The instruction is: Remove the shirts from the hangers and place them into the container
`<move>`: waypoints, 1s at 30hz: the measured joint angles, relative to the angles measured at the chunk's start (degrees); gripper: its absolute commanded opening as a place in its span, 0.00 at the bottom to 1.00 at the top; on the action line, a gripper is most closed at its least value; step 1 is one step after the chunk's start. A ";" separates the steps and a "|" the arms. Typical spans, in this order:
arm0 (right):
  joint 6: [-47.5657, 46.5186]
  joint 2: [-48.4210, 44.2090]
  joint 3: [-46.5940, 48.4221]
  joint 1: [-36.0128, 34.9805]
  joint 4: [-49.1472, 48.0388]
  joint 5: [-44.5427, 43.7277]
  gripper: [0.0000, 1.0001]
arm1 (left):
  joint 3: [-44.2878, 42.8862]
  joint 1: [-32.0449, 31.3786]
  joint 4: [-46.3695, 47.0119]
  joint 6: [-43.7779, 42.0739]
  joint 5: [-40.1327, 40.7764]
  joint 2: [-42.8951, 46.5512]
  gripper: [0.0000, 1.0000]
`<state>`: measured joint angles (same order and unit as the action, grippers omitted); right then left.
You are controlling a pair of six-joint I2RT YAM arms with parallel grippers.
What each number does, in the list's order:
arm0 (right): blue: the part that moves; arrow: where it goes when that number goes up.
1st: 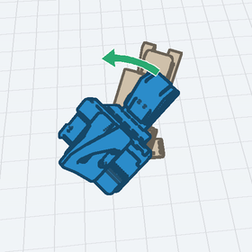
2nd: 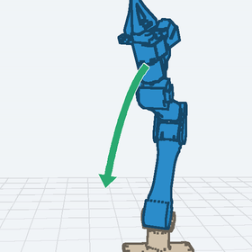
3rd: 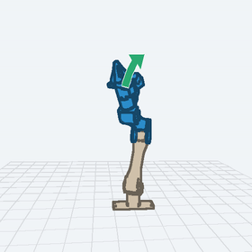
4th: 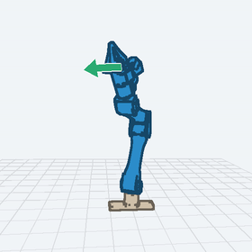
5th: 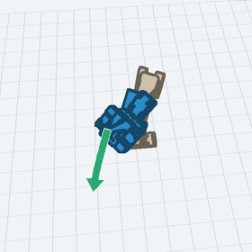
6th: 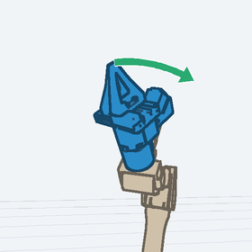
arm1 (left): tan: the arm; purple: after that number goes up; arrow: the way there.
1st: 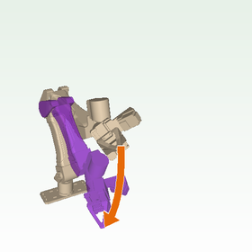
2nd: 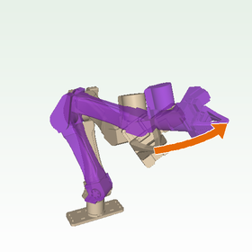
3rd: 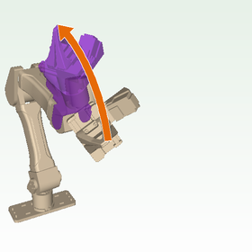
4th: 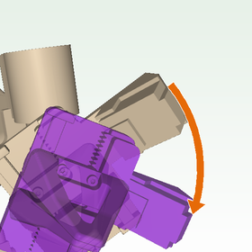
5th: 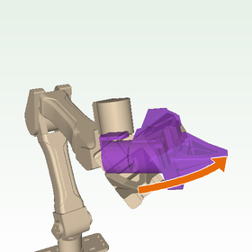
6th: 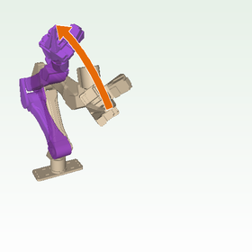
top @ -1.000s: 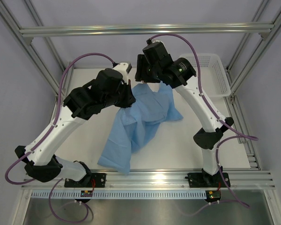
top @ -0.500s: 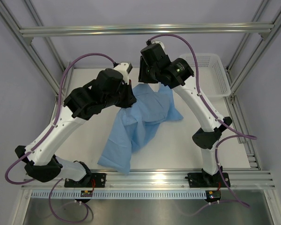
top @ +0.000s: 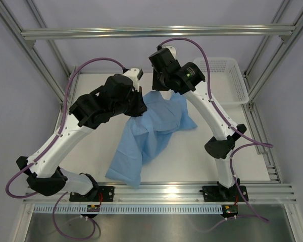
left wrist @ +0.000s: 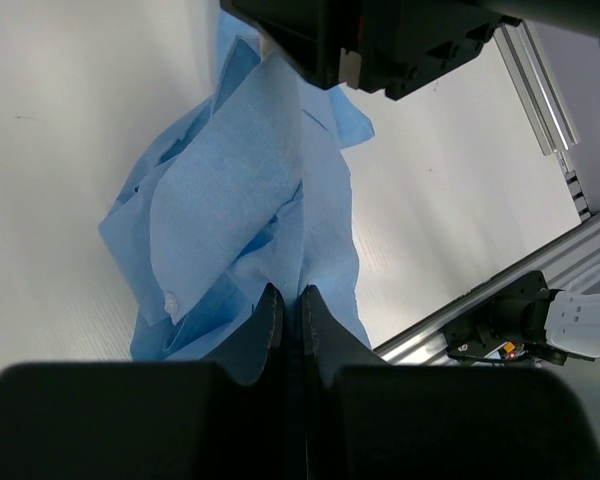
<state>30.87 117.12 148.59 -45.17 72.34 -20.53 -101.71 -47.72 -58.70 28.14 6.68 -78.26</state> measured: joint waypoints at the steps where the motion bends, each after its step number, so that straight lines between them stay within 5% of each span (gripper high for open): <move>1: -0.11 0.00 0.11 0.00 0.39 -0.09 0.23 | 0.02 0.00 -0.22 0.00 0.07 0.00 0.00; 5: -0.22 0.00 0.28 -0.04 0.92 -0.39 0.21 | 0.09 -0.02 -0.33 0.00 0.04 0.00 0.00; 7: -0.24 0.00 0.28 -0.07 0.92 -0.48 0.13 | 0.09 0.00 -0.33 0.00 0.04 0.00 0.00; 12: -0.24 0.00 0.31 -0.07 0.92 -0.48 0.00 | 0.09 -0.02 0.00 -0.22 -0.07 0.02 0.25; 19: -0.22 0.17 0.31 -0.07 0.92 -0.44 0.00 | 0.07 -0.09 5.42 -0.74 -3.41 1.29 0.52; 30: -2.21 -3.19 -5.20 0.13 -1.22 0.39 0.00 | -2.12 -0.07 4.44 -0.04 0.31 7.50 0.61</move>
<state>28.67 113.93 143.39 -45.04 71.11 -20.14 -103.83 -47.79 -54.26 28.10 6.98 -70.76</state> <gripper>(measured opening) 0.174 0.575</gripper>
